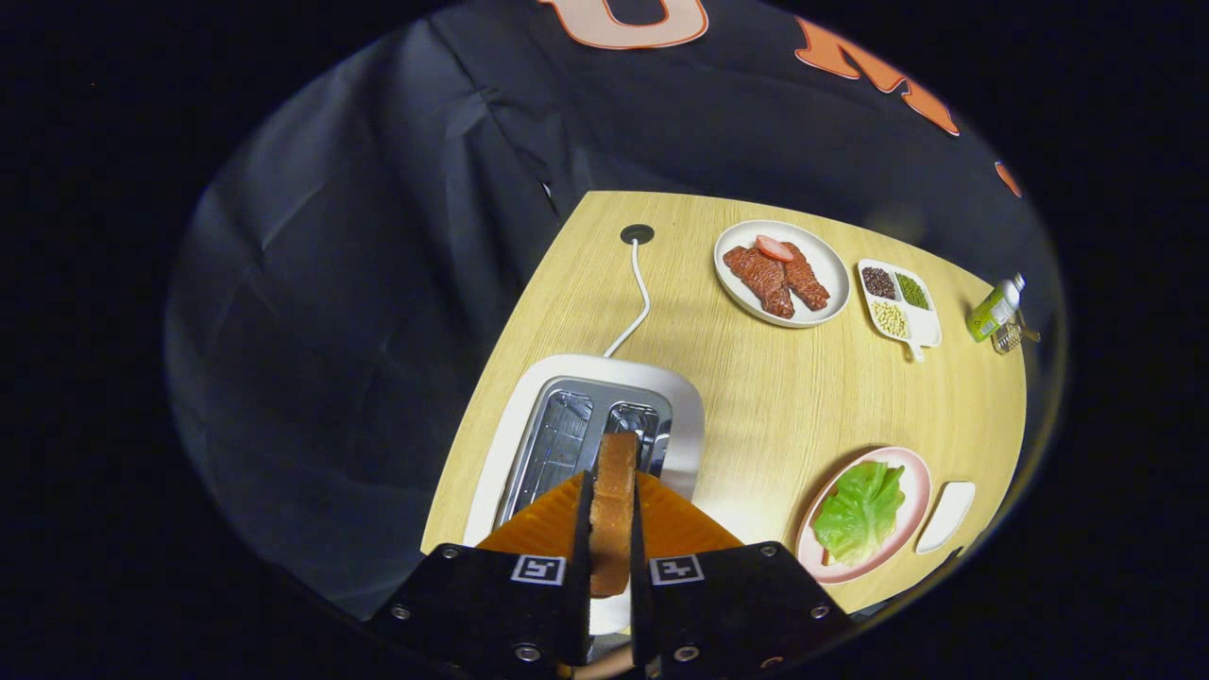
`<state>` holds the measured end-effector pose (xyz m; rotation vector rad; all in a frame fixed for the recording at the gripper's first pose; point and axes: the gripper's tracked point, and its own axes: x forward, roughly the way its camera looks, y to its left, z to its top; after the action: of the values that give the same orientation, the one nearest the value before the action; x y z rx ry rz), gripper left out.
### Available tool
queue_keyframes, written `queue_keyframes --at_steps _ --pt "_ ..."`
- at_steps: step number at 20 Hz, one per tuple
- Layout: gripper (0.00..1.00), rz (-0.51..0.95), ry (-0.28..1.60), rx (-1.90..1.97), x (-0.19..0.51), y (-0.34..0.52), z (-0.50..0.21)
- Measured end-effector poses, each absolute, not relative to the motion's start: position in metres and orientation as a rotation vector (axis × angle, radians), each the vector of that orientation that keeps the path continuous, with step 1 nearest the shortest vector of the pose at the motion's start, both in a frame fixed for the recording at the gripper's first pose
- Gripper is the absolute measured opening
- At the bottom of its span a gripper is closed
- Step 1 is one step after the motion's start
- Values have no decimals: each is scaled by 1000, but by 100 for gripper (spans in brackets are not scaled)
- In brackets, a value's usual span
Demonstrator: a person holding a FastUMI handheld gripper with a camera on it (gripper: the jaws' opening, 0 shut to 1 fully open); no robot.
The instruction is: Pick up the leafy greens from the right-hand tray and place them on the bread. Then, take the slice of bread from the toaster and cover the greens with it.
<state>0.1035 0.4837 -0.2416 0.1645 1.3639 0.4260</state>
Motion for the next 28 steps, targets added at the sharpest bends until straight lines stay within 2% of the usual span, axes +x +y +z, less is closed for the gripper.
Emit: queue_keyframes --at_steps 14,19,28 --pt "14 525 1098 419 119 400 -130" --pt "14 552 1114 452 97 359 -147" --pt "14 507 1158 551 93 299 -213"
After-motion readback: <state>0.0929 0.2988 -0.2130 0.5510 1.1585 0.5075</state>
